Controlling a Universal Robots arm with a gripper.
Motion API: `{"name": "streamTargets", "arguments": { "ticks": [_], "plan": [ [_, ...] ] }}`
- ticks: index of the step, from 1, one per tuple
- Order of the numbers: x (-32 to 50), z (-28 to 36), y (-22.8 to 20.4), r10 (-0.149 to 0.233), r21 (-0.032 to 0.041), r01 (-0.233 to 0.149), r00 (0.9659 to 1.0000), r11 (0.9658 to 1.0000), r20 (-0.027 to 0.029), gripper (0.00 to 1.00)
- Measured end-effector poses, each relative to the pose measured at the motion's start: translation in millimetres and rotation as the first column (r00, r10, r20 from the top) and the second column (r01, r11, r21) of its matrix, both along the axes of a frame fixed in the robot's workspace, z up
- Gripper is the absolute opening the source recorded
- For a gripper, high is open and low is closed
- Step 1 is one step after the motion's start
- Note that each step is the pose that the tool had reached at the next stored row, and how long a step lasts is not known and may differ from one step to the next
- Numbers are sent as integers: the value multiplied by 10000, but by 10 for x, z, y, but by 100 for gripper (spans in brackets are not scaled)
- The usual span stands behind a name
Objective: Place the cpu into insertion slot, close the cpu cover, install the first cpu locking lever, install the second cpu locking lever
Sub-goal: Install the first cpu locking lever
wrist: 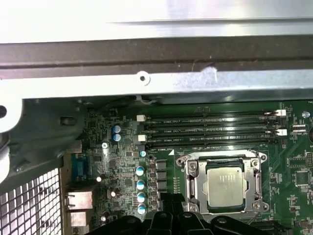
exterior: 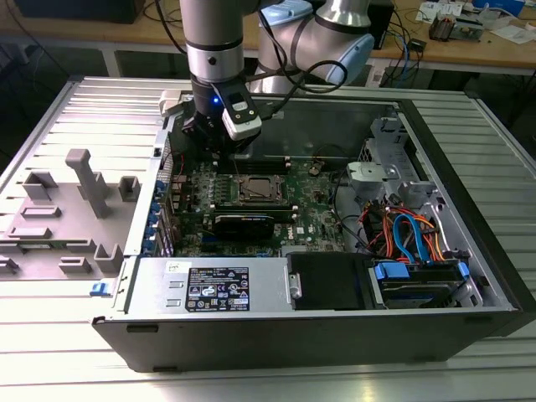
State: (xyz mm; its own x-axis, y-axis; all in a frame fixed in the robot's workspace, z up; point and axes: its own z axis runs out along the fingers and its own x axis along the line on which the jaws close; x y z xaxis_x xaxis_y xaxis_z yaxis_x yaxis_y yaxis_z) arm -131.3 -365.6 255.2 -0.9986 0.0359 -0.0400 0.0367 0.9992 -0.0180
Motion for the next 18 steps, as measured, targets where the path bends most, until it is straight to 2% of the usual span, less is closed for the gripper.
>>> {"name": "streamTargets", "arguments": {
  "ticks": [7, 13, 18],
  "plan": [
    [-13, 0, 87, 33, 1, -33, 10000, 10000, 0, 11],
    [-26, 1, 220, 172, -2, -172, 9999, 9999, -1, 11],
    [3, 0, 224, 197, -1, -197, 9998, 9998, 2, 11]
  ]
}}
